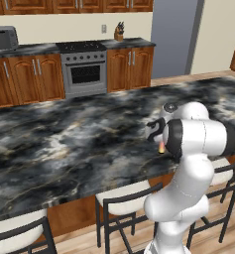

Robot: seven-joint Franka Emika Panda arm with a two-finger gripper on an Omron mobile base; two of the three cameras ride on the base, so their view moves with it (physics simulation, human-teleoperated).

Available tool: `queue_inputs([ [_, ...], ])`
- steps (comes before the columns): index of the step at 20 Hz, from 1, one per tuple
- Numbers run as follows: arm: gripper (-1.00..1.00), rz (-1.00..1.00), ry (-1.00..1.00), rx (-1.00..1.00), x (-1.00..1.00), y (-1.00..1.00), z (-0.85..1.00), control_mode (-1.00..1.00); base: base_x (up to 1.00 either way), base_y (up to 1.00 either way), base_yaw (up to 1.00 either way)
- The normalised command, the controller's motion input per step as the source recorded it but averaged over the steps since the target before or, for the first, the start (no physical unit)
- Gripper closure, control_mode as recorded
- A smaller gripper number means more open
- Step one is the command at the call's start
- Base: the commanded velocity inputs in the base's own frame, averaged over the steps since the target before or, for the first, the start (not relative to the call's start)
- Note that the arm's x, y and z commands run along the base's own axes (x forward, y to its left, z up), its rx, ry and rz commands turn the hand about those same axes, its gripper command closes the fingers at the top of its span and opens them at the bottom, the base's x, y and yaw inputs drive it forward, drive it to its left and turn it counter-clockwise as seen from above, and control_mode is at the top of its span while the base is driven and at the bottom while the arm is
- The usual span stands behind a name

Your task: Place the large bottle from the dining counter next to the other large bottle outside the sink, and place the small bottle from the dining counter next to the other small bottle inside the sink.

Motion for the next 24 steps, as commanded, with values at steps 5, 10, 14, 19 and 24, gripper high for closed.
queue_inputs([
  [5,1.0,0.0,0.0,0.0,0.06,-0.06,0.0,-1.0,0.0,0.0,0.0],
  [10,1.0,0.0,-0.01,0.01,0.0,-0.05,0.0,-1.0,0.0,0.0,0.0],
  [14,1.0,0.0,-0.07,0.0,-0.19,0.0,0.09,-1.0,0.0,0.0,0.0],
  [19,1.0,-0.01,-0.14,-0.01,-0.41,0.0,0.21,-1.0,0.0,0.0,0.0],
  [24,1.0,-0.03,-0.17,-0.03,-0.53,0.0,0.24,-1.0,0.0,0.0,0.0],
])
